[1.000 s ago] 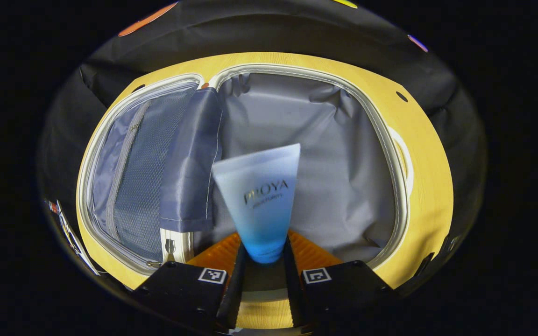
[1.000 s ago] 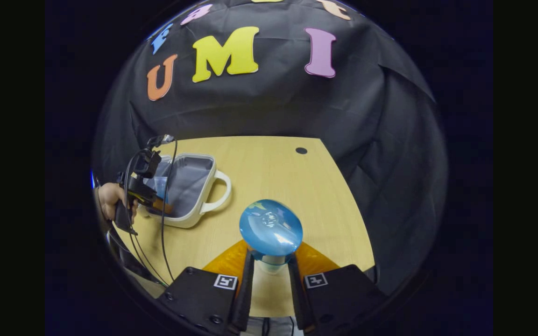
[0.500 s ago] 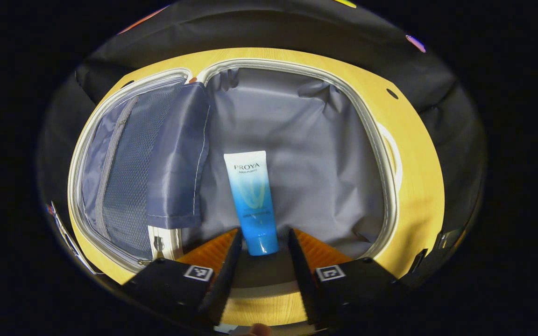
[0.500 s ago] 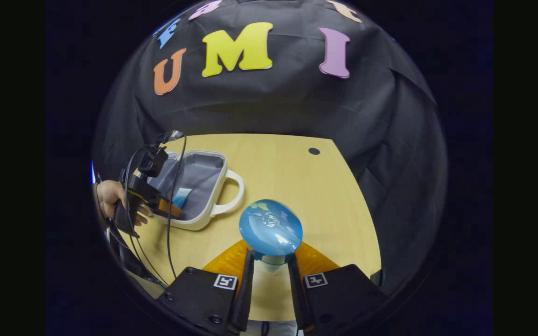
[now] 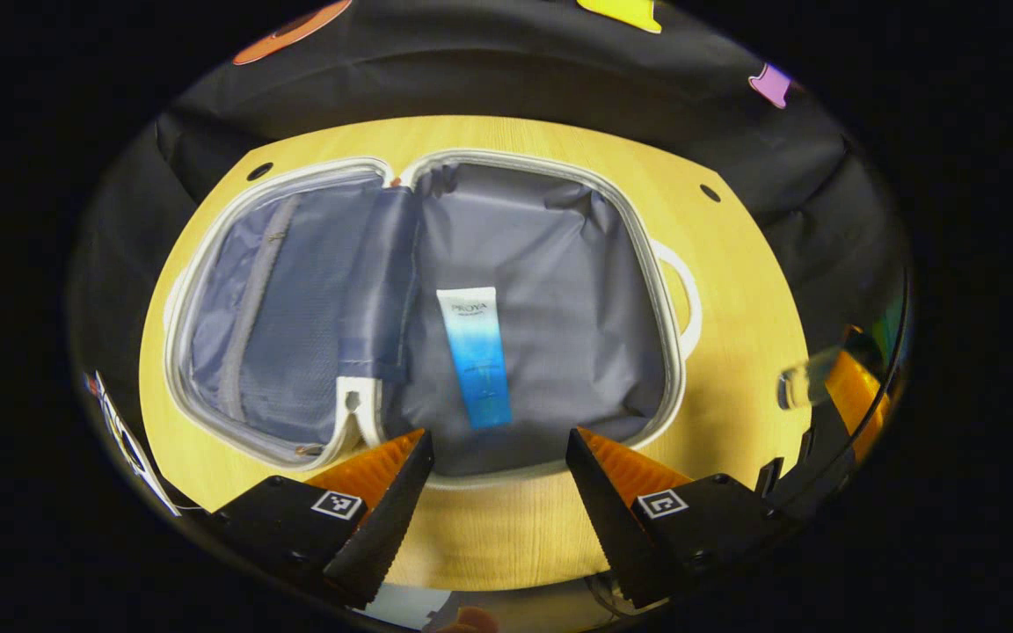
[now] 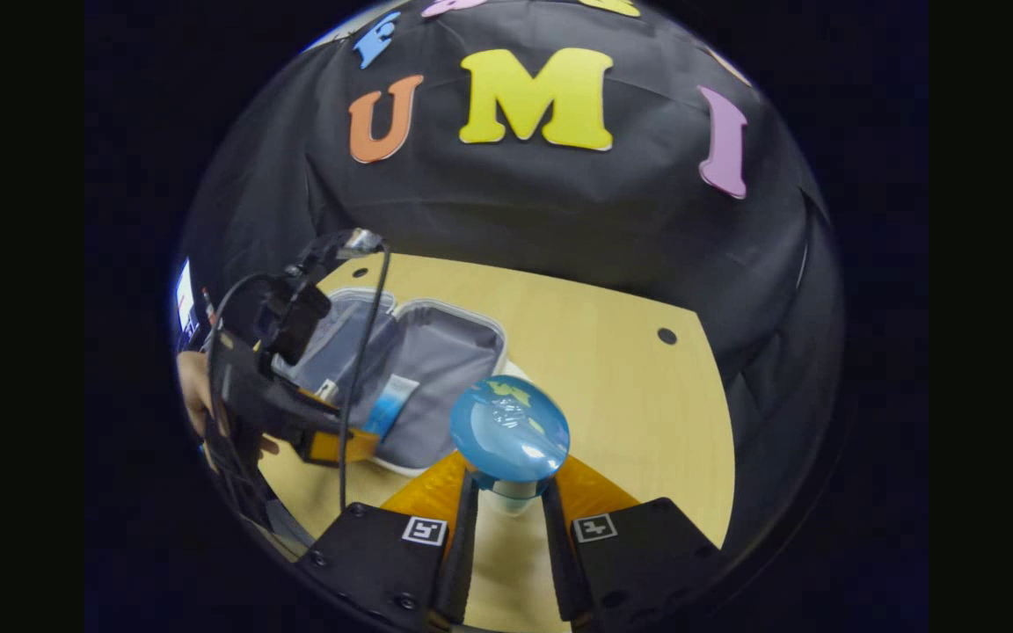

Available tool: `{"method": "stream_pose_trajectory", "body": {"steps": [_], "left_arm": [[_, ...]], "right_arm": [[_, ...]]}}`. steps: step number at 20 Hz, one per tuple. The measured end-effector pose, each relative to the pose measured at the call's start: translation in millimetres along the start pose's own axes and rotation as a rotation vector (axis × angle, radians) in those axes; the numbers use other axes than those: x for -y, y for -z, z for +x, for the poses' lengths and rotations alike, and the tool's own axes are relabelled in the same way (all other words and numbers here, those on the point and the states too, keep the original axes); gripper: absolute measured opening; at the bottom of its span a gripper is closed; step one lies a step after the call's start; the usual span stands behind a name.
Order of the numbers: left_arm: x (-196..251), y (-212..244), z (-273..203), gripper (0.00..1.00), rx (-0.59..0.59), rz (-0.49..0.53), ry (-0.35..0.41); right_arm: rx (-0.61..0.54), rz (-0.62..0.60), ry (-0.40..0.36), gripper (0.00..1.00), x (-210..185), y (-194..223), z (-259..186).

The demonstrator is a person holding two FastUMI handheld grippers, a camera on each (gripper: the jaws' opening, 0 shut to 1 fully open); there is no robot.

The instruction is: First open the suitcase, pack the skin care products into it, and then close the suitcase.

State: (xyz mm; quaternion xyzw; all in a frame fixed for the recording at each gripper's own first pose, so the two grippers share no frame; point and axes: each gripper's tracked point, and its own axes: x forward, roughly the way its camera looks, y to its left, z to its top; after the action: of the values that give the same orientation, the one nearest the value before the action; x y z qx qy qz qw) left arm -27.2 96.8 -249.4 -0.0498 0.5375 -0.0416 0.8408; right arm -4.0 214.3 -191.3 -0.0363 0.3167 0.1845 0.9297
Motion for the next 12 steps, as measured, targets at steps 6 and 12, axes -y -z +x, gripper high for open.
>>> {"method": "stream_pose_trajectory", "body": {"steps": [6,12], "left_arm": [[-29.7,49.9,-50.5,0.99,-0.011,-0.186,0.043],[-70.3,29.1,-89.0,0.99,0.233,-0.297,-0.005]], "right_arm": [[-0.035,-0.024,-0.106,0.35,-72.3,-34.5,72.0],[-0.302,0.019,-0.131,0.35,-111.7,34.7,126.9]]}}
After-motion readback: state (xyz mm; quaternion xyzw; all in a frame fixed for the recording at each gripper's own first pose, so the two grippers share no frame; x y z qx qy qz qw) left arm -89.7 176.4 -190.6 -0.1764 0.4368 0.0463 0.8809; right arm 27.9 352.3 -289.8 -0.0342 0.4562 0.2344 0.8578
